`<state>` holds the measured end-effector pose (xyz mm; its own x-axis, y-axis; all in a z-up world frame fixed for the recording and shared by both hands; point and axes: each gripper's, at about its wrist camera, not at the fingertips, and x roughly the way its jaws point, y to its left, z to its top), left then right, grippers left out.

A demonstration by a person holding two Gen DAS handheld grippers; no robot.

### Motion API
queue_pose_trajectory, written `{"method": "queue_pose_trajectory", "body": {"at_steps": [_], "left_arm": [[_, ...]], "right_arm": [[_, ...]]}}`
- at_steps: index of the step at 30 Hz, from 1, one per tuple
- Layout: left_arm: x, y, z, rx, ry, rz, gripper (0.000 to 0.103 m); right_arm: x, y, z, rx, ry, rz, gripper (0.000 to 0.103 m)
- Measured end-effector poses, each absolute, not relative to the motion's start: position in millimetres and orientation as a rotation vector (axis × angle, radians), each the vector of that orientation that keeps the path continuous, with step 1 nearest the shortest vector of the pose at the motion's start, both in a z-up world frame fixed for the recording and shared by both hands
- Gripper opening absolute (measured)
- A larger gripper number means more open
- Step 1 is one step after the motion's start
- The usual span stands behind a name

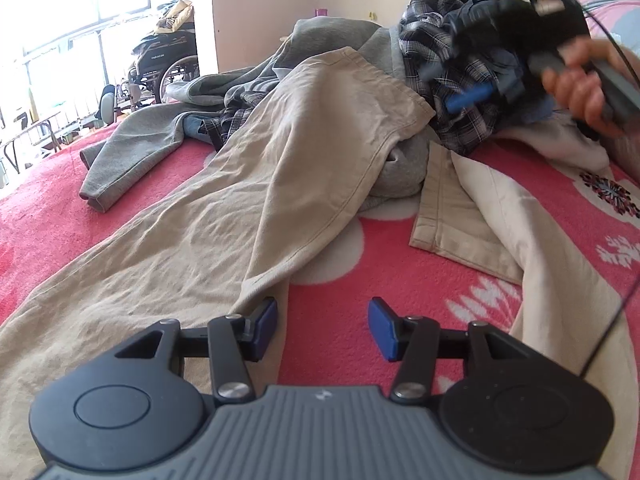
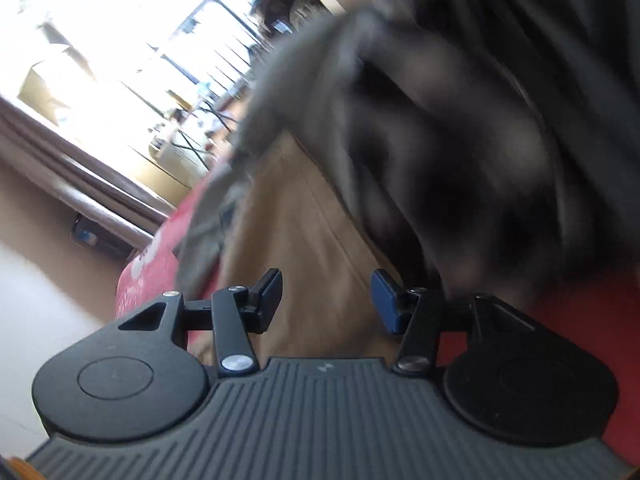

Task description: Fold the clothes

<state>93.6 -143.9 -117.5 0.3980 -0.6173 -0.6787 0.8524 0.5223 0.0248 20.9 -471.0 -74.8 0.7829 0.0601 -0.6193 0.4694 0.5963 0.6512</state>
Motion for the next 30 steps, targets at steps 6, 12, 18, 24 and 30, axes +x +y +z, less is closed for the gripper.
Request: {"method": "queue_pose_trajectory", "body": {"at_steps": [6, 12, 18, 24, 30], "left_arm": [[89.2, -142.7, -111.6, 0.399, 0.662, -0.955, 0.052], [81.6, -134.7, -103.4, 0.407, 0.658, -0.948, 0.052], [78.7, -127.9, -99.3, 0.39, 0.682, -0.932, 0.052], [73.0, -121.4, -90.1, 0.365, 0.674, -0.948, 0.054], [67.0, -120.9, -88.4, 0.345, 0.704, -1.006, 0.056]], "right_arm": [[23.1, -486.6, -109.1, 1.021, 0.648, -0.341, 0.049], [30.4, -476.6, -102.7, 0.964, 0.606, -0.29, 0.022], [20.9, -453.5, -78.0, 0.759, 0.579, -0.261, 0.015], [2.7, -439.7, -16.6, 0.481, 0.48, -0.31, 0.006], [3.7, -436.8, -27.2, 0.328, 0.586, -0.414, 0.006]]}}
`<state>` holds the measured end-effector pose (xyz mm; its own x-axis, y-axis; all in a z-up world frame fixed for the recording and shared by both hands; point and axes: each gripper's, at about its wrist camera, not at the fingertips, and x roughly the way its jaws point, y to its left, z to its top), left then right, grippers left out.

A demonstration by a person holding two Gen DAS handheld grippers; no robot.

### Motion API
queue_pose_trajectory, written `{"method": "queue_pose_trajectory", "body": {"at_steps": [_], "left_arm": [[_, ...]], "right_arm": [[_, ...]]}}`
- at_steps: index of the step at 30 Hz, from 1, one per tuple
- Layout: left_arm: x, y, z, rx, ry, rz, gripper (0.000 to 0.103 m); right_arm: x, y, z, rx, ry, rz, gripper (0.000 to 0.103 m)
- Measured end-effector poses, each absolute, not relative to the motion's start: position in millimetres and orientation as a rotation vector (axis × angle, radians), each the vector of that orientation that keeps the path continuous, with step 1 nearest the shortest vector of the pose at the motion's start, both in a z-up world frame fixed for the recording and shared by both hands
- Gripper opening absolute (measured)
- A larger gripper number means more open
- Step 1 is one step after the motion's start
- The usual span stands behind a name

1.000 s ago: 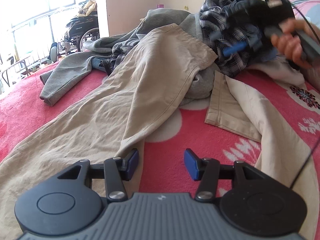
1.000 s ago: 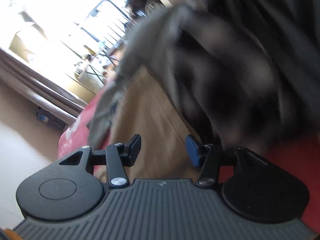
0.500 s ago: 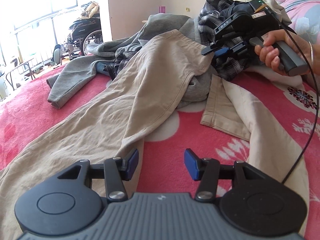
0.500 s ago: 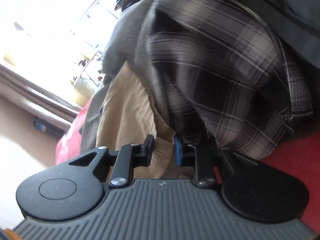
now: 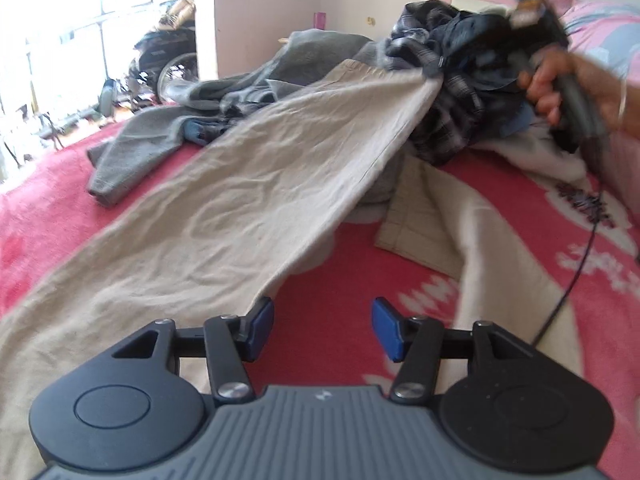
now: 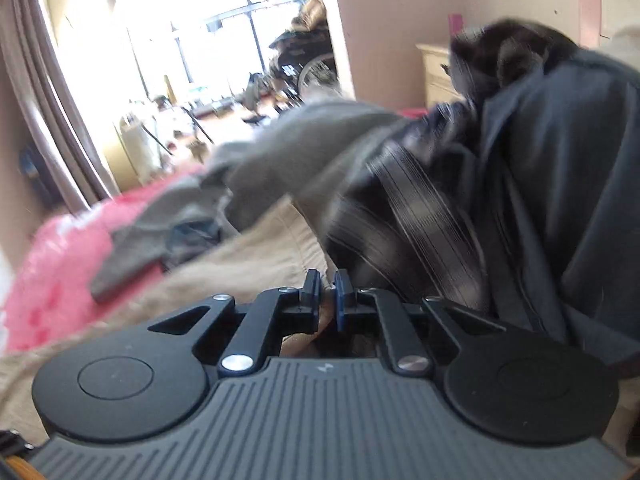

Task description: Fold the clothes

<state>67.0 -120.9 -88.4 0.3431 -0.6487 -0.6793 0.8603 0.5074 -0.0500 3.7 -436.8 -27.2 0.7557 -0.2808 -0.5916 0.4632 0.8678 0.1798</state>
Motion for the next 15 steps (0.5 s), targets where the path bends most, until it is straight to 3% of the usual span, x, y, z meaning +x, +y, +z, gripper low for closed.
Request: {"method": "queue_pose_trajectory", "body": {"at_steps": [9, 12, 15], "left_arm": [[72.5, -112.0, -86.2, 0.206, 0.8, -1.08, 0.063], [80.6, -105.6, -84.7, 0.145, 0.854, -1.06, 0.063], [89.6, -91.1, -77.8, 0.076, 0.905, -1.011, 0.063]], "right_arm": [[25.1, -428.8, -75.8, 0.049, 0.729, -0.547, 0.01], [9.9, -427.6, -70.4, -0.015, 0.712, -0.606, 0.013], [-22.7, -425.4, -52.4, 0.1, 0.598, -0.56, 0.013]]}}
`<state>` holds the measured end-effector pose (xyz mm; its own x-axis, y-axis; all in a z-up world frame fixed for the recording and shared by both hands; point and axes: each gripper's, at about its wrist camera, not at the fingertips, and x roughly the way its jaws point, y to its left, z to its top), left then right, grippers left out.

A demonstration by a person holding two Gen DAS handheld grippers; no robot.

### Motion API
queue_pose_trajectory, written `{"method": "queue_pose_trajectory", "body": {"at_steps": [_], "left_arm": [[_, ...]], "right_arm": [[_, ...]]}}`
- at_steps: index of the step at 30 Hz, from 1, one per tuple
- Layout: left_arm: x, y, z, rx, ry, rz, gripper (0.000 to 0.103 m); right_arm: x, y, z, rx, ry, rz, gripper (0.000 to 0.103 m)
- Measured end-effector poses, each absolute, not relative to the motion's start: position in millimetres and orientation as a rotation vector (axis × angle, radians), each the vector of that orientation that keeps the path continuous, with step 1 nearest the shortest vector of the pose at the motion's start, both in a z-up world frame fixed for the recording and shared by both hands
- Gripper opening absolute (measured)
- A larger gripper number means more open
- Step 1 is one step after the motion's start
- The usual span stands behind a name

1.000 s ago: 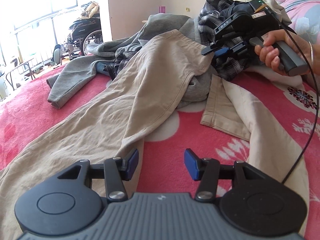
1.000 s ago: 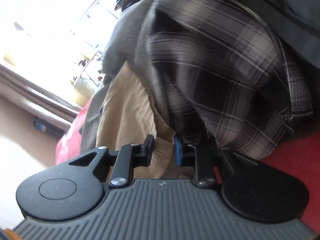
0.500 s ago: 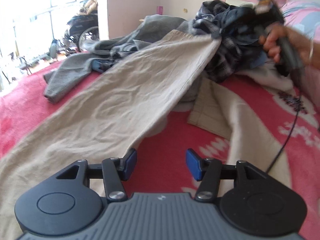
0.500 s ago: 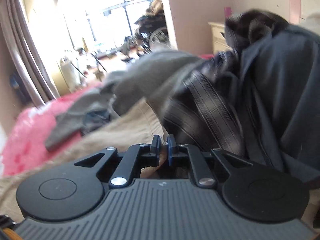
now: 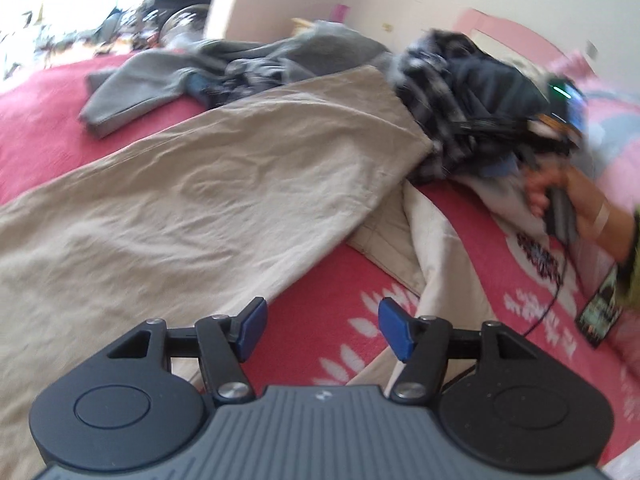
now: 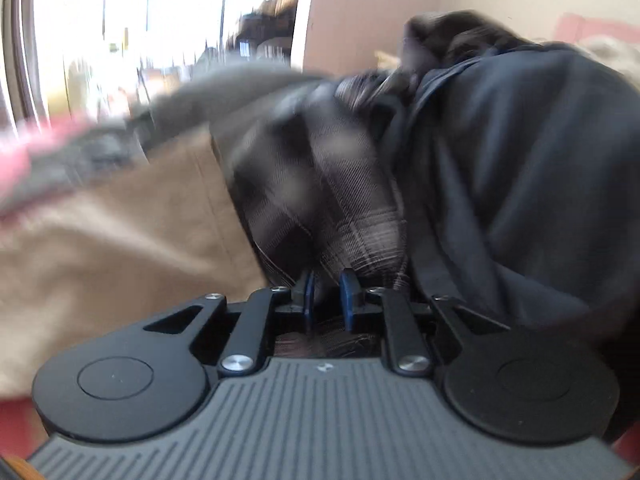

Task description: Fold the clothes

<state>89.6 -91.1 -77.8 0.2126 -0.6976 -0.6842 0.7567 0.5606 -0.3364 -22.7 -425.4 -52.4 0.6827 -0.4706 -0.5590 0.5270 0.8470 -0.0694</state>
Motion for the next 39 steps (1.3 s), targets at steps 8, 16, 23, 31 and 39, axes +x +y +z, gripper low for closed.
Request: {"method": "queue_pose_trajectory", "body": {"at_steps": [8, 16, 23, 31, 39], "left_arm": [[156.3, 9.5, -51.8, -0.186, 0.95, -0.618, 0.064], [222.3, 103.8, -111.0, -0.389, 1.033, -0.322, 0.035], [250.2, 125.0, -100.8, -0.252, 0.906, -0.194, 0.036], [257.6, 163.5, -83.1, -0.322, 0.805, 0.031, 0.059], [202.2, 133.8, -2.9, -0.197, 0.668, -0.122, 0.08]], "right_arm": [[-28.0, -358.8, -32.2, 0.095, 0.532, -0.207, 0.022], [-2.0, -298.0, -47.1, 0.074, 0.594, -0.031, 0.023], [-16.1, -303.3, -55.5, 0.024, 0.652, -0.064, 0.023], [-47.5, -331.8, -63.8, 0.086, 0.736, -0.182, 0.023], [-93.1, -391.3, -86.6, 0.583, 0.799, -0.349, 0.026]]}}
